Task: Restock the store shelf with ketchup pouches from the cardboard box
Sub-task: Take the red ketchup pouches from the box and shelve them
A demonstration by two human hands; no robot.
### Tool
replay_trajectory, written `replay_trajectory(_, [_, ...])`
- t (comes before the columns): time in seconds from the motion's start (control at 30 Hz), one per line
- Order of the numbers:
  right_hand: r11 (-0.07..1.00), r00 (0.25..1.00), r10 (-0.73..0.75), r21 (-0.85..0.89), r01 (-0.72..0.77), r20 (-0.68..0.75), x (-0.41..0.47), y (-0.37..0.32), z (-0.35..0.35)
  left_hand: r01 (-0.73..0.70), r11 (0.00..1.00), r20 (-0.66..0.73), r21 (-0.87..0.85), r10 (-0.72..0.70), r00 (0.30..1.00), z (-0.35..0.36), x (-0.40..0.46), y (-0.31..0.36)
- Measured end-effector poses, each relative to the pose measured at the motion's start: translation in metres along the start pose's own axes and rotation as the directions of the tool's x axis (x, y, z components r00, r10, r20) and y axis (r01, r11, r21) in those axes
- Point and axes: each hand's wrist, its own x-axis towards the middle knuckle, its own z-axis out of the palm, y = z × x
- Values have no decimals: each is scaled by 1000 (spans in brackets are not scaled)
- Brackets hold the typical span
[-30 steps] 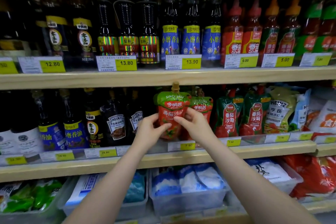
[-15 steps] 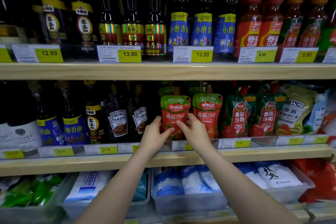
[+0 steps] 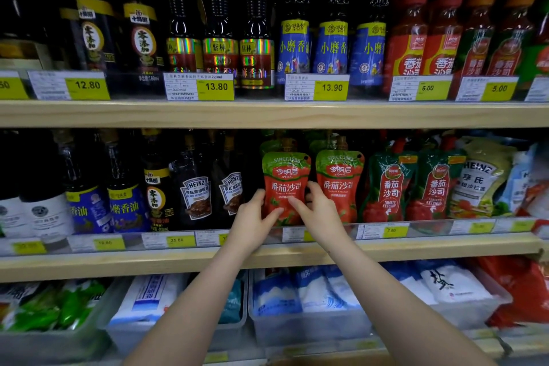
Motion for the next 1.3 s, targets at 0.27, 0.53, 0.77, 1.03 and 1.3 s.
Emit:
replay_trajectory(0.27, [927, 957, -208, -270, 258, 200, -38, 9, -15, -338, 889, 69, 309, 334, 940, -11, -38, -5])
replay_trajectory(0.53, [940, 978, -78, -312, 136, 193, -23, -1, -1, -332, 893, 115, 302, 312, 943, -10, -26, -6])
replay_trajectory(0.77, [953, 964, -38, -280, 114, 262, -16, -1, -5, -258, 910, 165, 324, 215, 963, -8, -21, -16])
replay_trajectory(1.03, [947, 964, 26, -316, 60, 263, 6, -1, 12, -142, 908, 246, 395, 45, 968, -6, 9, -13])
replay_trajectory(1.3, [953, 964, 42, -301, 40, 261, 3, -8, 9, -101, 925, 191, 368, 31, 981, -6, 3, -1])
